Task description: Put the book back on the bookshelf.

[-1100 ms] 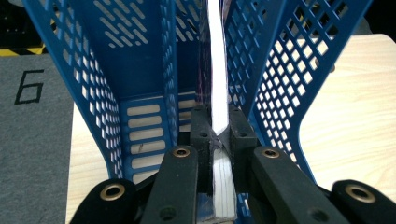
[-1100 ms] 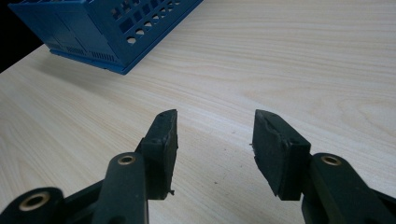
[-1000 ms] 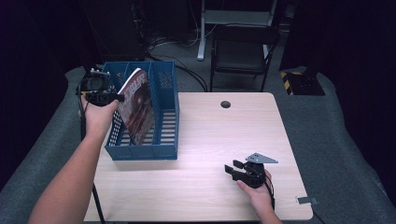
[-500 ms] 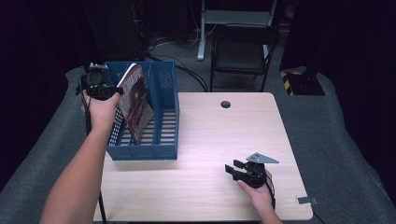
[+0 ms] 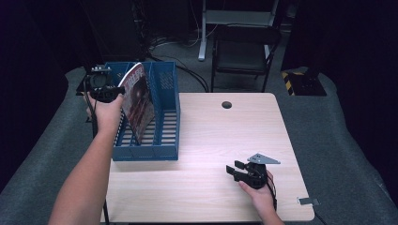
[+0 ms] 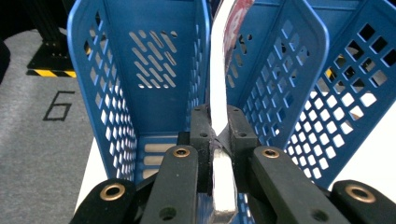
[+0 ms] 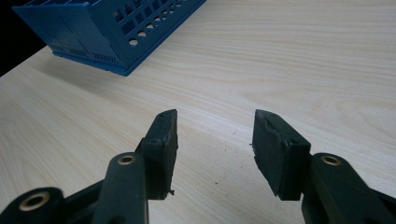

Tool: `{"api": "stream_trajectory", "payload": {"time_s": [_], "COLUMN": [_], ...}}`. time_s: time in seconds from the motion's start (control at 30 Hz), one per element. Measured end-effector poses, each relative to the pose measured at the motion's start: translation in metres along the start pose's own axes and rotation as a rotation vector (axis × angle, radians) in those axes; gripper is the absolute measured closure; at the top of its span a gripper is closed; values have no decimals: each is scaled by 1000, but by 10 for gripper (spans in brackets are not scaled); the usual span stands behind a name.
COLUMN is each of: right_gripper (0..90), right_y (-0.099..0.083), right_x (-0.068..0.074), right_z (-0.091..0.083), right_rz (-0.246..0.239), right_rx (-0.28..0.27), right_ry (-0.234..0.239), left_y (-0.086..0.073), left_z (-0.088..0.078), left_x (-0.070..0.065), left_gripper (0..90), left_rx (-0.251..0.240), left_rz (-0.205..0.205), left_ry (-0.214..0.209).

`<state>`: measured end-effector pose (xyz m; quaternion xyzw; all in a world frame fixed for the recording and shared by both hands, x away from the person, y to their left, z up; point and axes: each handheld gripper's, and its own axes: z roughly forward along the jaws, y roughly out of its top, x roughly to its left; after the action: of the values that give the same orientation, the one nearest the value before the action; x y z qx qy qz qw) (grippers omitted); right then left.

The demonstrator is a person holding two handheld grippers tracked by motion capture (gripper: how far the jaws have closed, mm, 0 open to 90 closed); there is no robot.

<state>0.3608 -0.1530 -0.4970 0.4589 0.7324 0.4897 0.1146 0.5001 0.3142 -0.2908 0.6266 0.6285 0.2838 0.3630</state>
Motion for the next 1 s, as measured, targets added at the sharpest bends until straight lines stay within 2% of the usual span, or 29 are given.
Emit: {"api": "stream_trajectory", "payload": {"time_s": [0.27, 0.37, 0.5, 0.53, 0.57, 0.7, 1.0], "right_gripper": [503, 503, 503, 503, 503, 503, 503], "right_y": [0, 0, 0, 0, 0, -1, 0], "right_x": [0, 0, 0, 0, 0, 1, 0], "right_z": [0, 0, 1, 1, 1, 2, 1], "right_rz": [-4, -6, -6, -6, -5, -3, -5], "right_rx": [5, 4, 6, 6, 7, 6, 7], "right_ry": [0, -1, 0, 0, -1, 0, 2], "left_y": [-14, -14, -12, -12, -9, -4, 1], "left_z": [4, 3, 0, 0, 0, 0, 0], "left_x": [3, 5, 7, 7, 8, 7, 4], "left_gripper": [833, 828, 791, 778, 773, 757, 698], "left_rx": [-31, -26, 14, 14, 44, 58, 67], "left_rz": [-8, -11, -18, -18, -13, 0, -4], "left_ry": [4, -19, -64, -64, -79, -81, -87]}}
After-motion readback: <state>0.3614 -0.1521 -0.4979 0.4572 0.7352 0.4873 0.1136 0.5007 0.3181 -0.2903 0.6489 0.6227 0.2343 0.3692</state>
